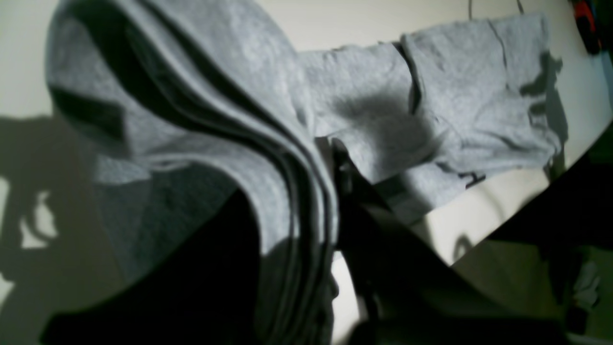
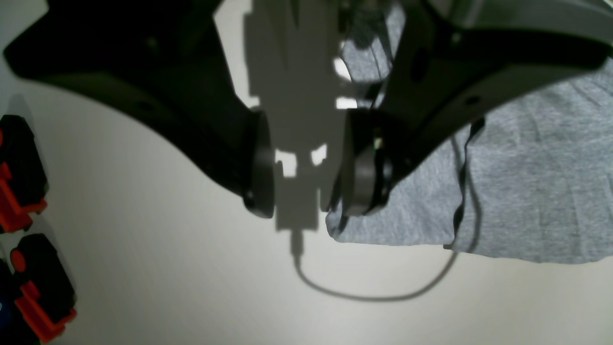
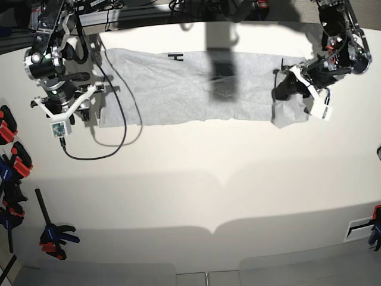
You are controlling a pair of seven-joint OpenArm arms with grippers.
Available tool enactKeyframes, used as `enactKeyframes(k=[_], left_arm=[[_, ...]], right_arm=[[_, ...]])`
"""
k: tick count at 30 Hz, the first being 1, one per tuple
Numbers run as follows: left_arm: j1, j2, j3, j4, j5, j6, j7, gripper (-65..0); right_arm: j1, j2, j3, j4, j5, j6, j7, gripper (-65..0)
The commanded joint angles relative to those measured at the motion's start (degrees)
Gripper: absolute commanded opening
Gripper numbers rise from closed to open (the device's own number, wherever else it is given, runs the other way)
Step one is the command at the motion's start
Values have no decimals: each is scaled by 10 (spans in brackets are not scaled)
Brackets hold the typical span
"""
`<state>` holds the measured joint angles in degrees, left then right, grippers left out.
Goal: Fold the T-shirt properly
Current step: 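Fold the strip's end inward toward the middle with the left gripper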
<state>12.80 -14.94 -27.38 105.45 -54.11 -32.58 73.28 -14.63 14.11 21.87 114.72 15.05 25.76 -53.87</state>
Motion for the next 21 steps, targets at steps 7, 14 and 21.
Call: enactKeyframes(k=[7, 14, 21], left_arm=[[-5, -6, -3, 11, -95, -6, -27, -650], [-5, -6, -3, 11, -96, -17, -22, -650], [-5, -6, -3, 11, -96, -17, -21, -650]], right_arm=[[5, 7, 3, 11, 4, 4, 13, -423], [5, 7, 3, 11, 4, 4, 13, -423], [5, 7, 3, 11, 4, 4, 13, -423]])
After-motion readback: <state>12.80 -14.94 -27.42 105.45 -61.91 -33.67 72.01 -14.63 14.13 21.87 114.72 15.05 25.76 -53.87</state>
